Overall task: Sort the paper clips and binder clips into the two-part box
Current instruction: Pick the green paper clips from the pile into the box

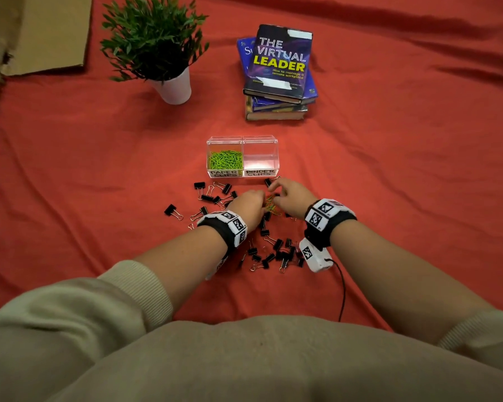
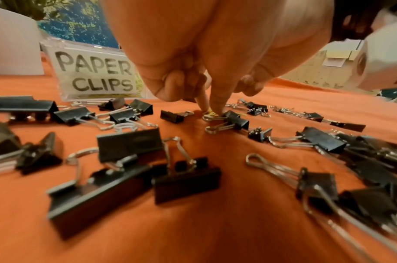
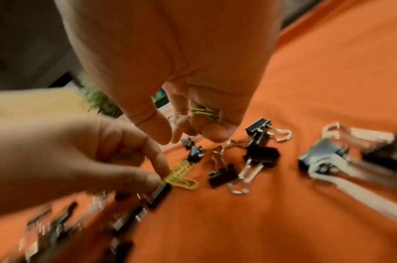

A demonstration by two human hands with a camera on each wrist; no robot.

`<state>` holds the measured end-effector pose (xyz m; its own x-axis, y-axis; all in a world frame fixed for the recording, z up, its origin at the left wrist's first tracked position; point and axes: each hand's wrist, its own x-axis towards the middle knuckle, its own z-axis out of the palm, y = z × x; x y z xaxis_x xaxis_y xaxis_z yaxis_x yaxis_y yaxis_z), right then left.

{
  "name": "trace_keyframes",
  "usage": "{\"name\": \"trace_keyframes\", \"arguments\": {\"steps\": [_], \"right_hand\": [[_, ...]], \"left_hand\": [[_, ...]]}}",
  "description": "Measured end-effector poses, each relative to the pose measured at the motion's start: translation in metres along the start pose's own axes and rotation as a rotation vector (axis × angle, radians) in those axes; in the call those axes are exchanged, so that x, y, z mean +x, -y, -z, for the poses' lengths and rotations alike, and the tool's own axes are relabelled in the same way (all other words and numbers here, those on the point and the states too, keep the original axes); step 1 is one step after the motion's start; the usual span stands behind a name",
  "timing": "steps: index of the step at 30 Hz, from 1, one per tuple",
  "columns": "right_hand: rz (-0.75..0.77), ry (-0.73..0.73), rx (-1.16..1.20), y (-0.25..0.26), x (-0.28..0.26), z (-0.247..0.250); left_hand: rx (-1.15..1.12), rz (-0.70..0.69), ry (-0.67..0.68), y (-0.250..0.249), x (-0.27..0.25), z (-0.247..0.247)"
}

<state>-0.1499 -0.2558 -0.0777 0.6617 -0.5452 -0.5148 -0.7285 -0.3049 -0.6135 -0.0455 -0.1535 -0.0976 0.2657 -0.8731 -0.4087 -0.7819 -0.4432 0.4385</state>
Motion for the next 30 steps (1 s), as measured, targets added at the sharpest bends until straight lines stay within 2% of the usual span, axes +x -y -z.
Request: {"name": "trace_keyframes", "arguments": {"steps": [4,7,12,16,26,30], "right_hand": [[0.195,0.067,-0.368,-0.010,-0.001,-0.007],[0.177,0.042,-0.446,-0.016,-0.007,-0.008],[0.133,-0.050,-0.409,-0.022,-0.015,-0.014],[0.079,-0.078,-0.386,-0.020,-0.020,-0.018],[0.002,-0.031,-0.424,-0.024,-0.025,-0.018],[-0.082,-0.033,-0.228,-0.027,-0.028,-0.005]], "left_hand": [[0.062,-0.027,-0.015,0.006,-0.003,0.000],[0.093,-0.014,-0.034,0.010,-0.005,0.002],[0.065,0.012,-0.068,0.004,-0.006,0.000],[0.066,-0.024,-0.066,-0.002,0.000,-0.002],[0.136,0.011,-0.022,-0.016,0.007,0.001],[0.172,0.034,-0.010,-0.022,0.008,0.004]]}}
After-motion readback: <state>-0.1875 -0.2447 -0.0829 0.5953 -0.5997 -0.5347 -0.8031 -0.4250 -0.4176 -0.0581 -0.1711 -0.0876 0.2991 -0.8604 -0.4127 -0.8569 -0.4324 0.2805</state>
